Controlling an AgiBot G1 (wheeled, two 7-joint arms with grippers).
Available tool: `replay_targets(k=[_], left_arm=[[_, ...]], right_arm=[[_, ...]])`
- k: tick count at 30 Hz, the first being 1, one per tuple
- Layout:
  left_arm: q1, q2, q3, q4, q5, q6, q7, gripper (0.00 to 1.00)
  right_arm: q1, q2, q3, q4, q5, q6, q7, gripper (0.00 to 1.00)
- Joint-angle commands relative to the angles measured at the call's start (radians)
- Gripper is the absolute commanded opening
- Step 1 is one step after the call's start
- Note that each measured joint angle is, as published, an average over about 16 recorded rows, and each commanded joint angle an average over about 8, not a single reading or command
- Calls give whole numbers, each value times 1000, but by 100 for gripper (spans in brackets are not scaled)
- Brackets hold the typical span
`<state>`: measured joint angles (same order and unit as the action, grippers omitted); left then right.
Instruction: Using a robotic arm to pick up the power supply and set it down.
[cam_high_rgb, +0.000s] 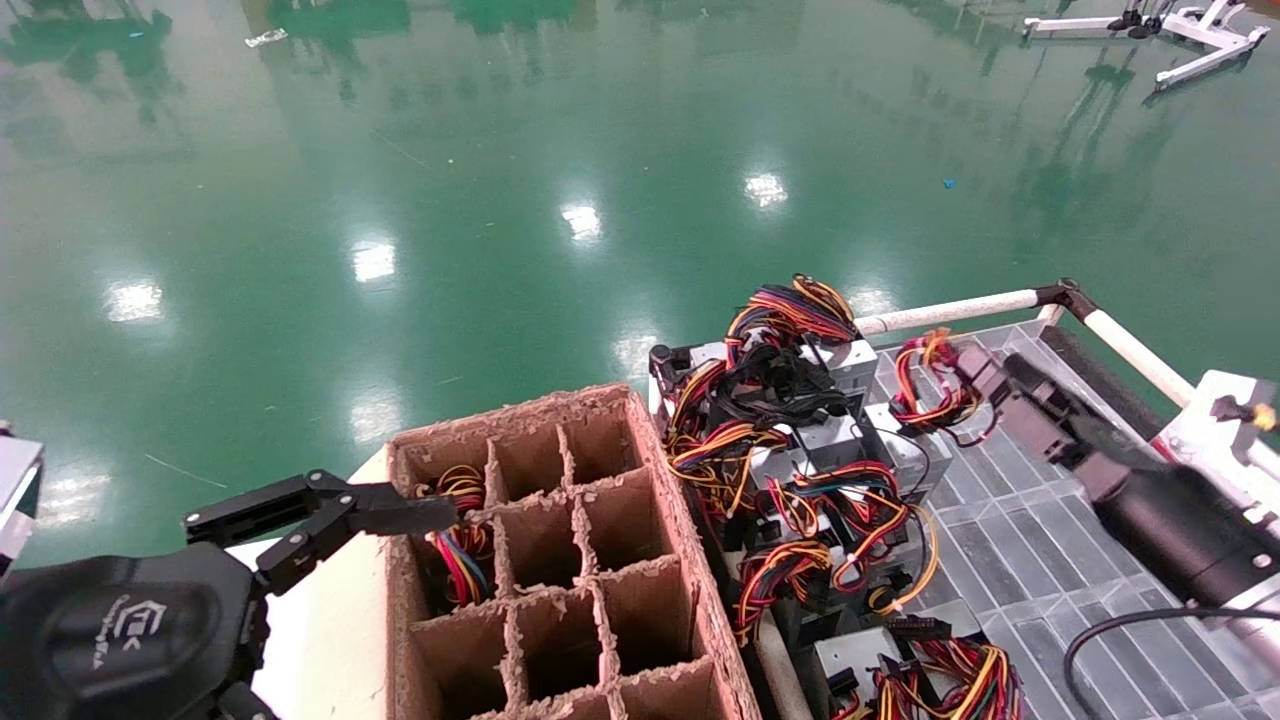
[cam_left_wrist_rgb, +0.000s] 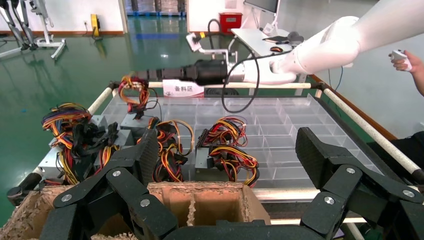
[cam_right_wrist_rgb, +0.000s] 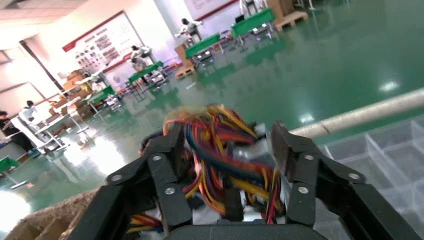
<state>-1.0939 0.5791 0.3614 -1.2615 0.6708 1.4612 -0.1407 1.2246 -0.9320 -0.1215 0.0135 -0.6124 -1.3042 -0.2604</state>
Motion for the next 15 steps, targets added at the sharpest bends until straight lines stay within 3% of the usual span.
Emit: replay_targets(k=[1,15], left_arm=[[0,0,0,0,0,0,0,100],[0,0,0,0,0,0,0,100]], right_arm=[[5,10,-4,7,-6,-11,9,100],[-3,52,-3,76,3,-41,55,100]])
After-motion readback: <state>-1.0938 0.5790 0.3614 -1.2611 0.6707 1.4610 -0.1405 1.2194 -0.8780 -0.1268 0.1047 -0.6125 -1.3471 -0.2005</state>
